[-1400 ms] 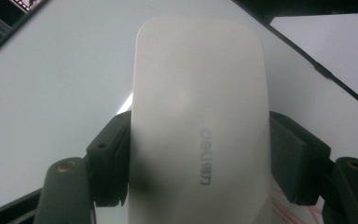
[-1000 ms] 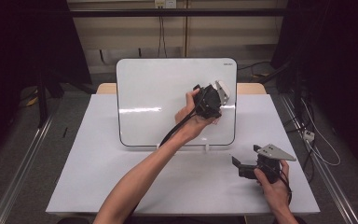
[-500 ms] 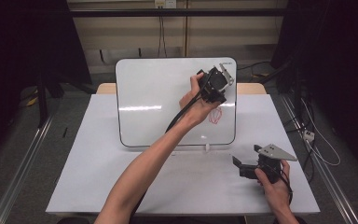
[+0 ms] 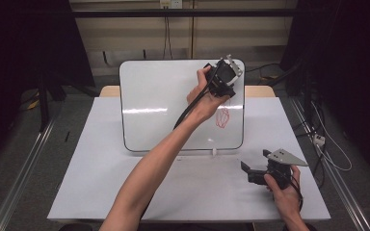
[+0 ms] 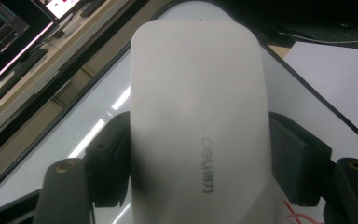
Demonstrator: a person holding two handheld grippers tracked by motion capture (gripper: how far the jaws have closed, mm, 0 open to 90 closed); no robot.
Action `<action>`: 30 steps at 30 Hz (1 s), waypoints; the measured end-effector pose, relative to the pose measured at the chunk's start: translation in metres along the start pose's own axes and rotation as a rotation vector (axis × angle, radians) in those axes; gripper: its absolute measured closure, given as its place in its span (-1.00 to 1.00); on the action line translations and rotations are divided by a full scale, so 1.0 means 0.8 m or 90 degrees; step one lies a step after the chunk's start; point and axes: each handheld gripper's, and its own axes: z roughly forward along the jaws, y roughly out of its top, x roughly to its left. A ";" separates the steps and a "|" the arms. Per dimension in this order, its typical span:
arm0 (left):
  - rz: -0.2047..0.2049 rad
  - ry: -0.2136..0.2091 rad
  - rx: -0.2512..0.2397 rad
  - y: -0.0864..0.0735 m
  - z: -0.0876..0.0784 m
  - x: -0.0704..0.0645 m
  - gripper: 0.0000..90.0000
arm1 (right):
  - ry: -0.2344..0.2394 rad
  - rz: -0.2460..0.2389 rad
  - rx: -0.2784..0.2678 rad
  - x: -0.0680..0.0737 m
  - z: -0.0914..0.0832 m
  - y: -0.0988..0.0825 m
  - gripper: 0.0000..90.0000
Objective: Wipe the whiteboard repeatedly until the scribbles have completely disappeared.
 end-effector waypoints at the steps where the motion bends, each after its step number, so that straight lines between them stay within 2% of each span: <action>1: 0.006 0.004 0.001 0.000 0.000 -0.002 -0.33 | 0.000 0.000 0.000 0.000 0.000 0.000 -0.90; 7: 0.027 0.008 -0.004 -0.009 -0.003 -0.010 -0.32 | -0.001 0.001 -0.001 0.000 -0.001 0.000 -0.90; 17: 0.047 -0.005 -0.011 -0.034 -0.008 -0.029 -0.32 | -0.001 -0.003 0.001 0.002 0.001 0.000 -0.90; 21: 0.047 -0.013 -0.016 -0.048 -0.009 -0.040 -0.32 | -0.001 -0.004 0.001 0.003 0.001 0.001 -0.90; 30: 0.052 -0.023 -0.017 -0.063 -0.011 -0.055 -0.32 | -0.002 -0.007 0.003 0.005 0.002 0.001 -0.90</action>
